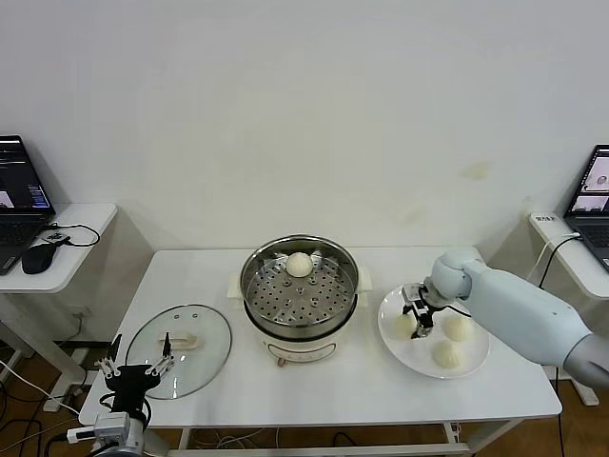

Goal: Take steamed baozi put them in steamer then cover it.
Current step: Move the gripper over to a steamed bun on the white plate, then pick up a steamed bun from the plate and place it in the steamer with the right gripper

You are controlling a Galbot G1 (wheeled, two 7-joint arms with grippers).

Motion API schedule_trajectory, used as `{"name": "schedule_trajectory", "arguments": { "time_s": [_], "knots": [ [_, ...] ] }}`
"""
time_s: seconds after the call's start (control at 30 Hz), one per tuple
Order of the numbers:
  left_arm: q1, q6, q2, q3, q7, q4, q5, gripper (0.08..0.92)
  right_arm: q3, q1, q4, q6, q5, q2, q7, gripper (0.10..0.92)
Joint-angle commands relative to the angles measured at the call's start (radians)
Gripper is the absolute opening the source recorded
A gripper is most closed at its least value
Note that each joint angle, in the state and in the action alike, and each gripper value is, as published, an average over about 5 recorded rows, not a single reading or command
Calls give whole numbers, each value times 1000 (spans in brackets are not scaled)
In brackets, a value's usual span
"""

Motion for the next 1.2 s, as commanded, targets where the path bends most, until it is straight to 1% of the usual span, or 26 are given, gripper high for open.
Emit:
{"name": "schedule_trajectory", "arguments": {
  "time_s": [0.03, 0.3, 0.4, 0.5, 0.7, 0.9, 1.07, 1.2],
  "knots": [
    [-1, 1, 1, 0, 0, -1, 0, 823, -18, 100, 100, -22, 61, -67, -22, 622],
    [-2, 3, 8, 4, 1, -8, -1, 823, -105, 326, 228, -77, 194, -197, -41, 620],
    [-9, 3, 5, 12, 1, -7, 0, 823, -186, 445, 262, -92, 247, -209, -39, 623],
    [-14, 4, 3, 20, 1, -7, 2, 823, -264, 573, 288, -115, 310, -184, -29, 627],
    [-17, 11, 7, 26, 2, -18, 4, 823, -337, 697, 312, -194, 466, -62, 24, 633],
    [-14, 10, 16, 14, 3, -15, 0, 823, -361, 675, 292, -290, 599, 111, 114, 644],
    [-9, 8, 18, 2, 3, -14, -4, 823, -340, 594, 213, -348, 651, 281, 165, 645],
    [-8, 8, 18, -14, 4, -18, -6, 823, -321, 525, 146, -399, 643, 382, 182, 645]
  ]
}}
